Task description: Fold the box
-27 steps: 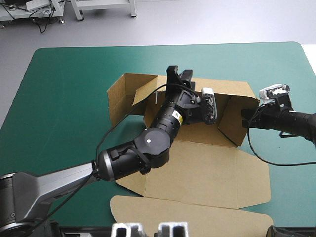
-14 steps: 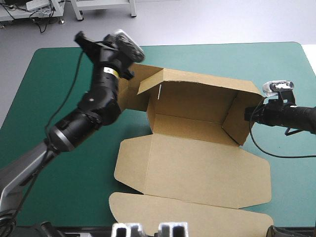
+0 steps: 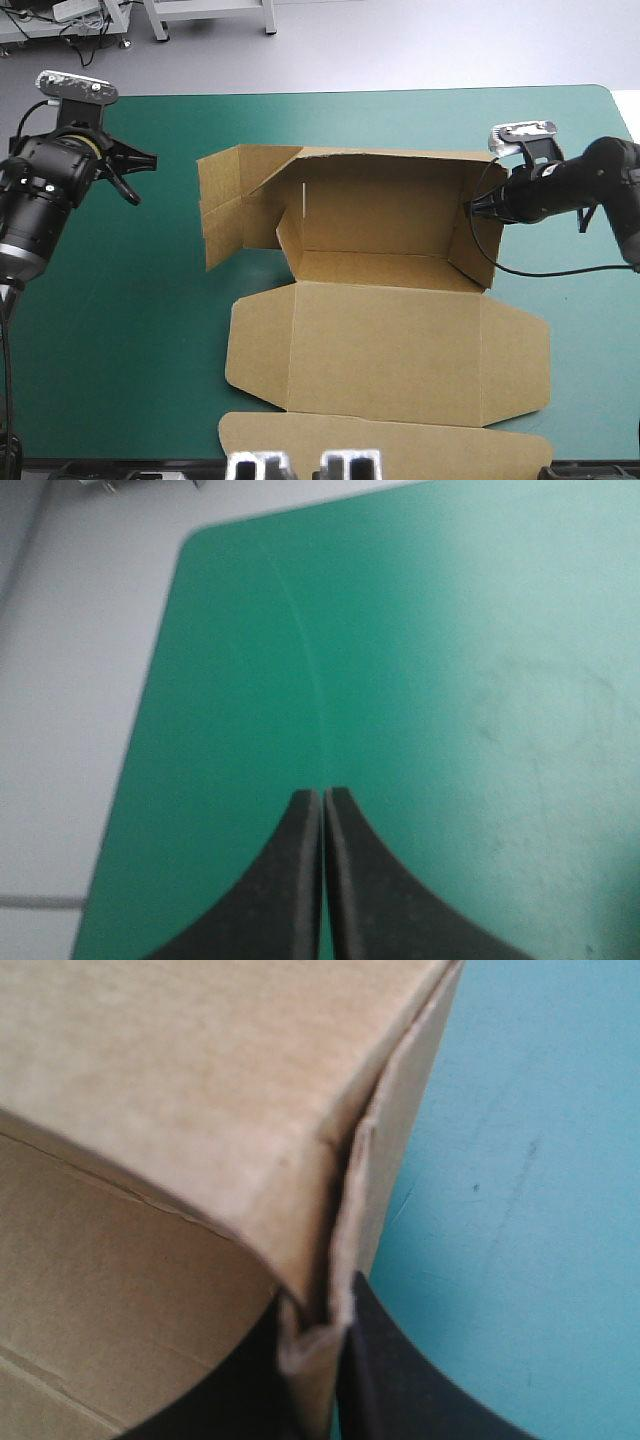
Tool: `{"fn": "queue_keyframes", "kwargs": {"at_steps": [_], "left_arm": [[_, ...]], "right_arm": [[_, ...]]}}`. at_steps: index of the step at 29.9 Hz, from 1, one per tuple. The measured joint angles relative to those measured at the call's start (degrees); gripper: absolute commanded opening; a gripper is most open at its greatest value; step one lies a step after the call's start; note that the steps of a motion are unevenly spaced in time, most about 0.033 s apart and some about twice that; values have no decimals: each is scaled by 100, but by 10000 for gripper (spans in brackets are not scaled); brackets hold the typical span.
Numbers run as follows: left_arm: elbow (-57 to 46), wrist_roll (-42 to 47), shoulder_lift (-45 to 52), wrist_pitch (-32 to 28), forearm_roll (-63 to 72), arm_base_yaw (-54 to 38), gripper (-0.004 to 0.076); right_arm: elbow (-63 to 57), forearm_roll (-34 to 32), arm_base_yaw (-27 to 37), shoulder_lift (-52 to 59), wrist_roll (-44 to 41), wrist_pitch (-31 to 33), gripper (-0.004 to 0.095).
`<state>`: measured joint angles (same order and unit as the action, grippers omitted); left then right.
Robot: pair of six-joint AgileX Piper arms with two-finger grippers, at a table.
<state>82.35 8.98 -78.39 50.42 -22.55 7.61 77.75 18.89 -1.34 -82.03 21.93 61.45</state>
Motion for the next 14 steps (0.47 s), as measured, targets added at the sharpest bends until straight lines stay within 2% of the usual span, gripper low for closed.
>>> {"fn": "queue_keyframes", "kwargs": {"at_steps": [4,9,11,14], "left_arm": [[0,-757,0,455,1343,-649,-5],[0,-1094,0,989,1895,-1060,-5],[0,-1143,0,1171,2043,-1223,-5],[0,-1293,0,1357,2397,-1467,-5]], "right_arm": [[121,-127,-264,-507,-169,4,6],[231,-87,-326,-1054,-283,-283,16],[266,-41,-326,-1243,-271,-528,49],[289,31,-326,-1504,-266,-874,193]]}}
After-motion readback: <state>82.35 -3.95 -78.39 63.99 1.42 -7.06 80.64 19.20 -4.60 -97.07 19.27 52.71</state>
